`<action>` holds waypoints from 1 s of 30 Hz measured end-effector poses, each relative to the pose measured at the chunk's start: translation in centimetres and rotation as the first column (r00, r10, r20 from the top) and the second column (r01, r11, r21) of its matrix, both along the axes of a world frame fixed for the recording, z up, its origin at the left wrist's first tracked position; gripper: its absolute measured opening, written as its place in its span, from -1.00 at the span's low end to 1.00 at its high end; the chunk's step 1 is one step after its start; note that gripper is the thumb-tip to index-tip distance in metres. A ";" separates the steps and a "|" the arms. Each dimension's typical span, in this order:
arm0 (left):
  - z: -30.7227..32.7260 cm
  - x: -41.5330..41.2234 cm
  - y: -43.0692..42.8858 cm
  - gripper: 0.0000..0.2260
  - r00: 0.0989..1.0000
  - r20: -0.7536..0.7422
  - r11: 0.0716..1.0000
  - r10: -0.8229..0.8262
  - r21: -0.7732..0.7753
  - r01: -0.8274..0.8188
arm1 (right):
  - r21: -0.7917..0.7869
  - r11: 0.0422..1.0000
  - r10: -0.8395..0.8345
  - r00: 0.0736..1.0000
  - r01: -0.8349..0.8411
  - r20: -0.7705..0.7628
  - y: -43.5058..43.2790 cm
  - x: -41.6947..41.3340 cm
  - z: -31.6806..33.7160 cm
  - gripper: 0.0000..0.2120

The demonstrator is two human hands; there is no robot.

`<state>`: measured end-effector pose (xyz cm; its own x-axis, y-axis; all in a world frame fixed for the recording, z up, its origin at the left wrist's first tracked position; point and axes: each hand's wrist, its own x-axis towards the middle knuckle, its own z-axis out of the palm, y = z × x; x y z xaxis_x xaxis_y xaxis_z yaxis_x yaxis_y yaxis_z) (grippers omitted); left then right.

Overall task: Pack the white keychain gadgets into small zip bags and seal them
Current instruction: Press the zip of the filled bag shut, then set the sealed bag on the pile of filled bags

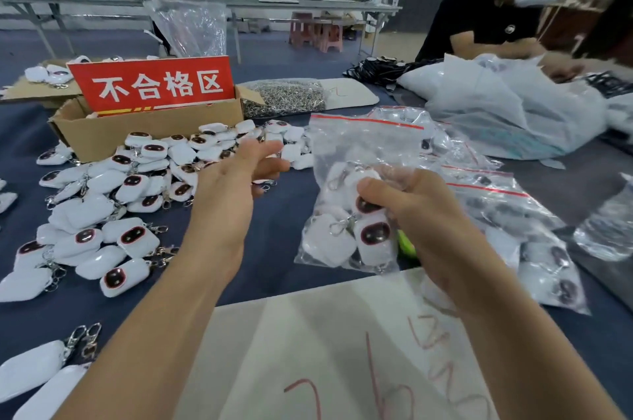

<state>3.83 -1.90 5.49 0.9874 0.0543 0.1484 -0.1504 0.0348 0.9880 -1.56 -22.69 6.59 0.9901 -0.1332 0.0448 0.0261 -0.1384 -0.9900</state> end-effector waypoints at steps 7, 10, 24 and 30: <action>-2.3 -4.1 -6.4 -0.80 0.941 -0.130 0.868 -0.312 0.364 0.338 | -0.443 0.763 -0.500 0.864 0.472 0.060 -9.2 -3.7 3.7 -0.50; -3.5 -3.8 -9.1 -0.69 0.935 -0.169 0.867 -0.311 0.353 0.352 | -0.648 0.488 -0.616 0.756 0.585 0.219 -10.2 -4.8 3.3 -0.18; -5.8 3.4 -17.5 -0.89 0.939 -0.321 0.921 -0.119 0.319 0.225 | -0.786 0.527 -0.349 0.926 0.323 0.147 -9.4 -2.2 -2.2 -0.47; -4.8 4.2 -13.2 -0.80 0.979 -0.169 0.986 0.115 0.142 -0.091 | -0.781 0.529 -0.354 0.922 0.334 0.154 -10.5 -1.2 -2.1 -0.43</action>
<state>8.05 -15.09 0.73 0.9887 0.1489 -0.0146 0.0305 -0.1052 0.9940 -2.73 -33.18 4.46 0.8775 -0.3865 0.2839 -0.2149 -0.8462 -0.4877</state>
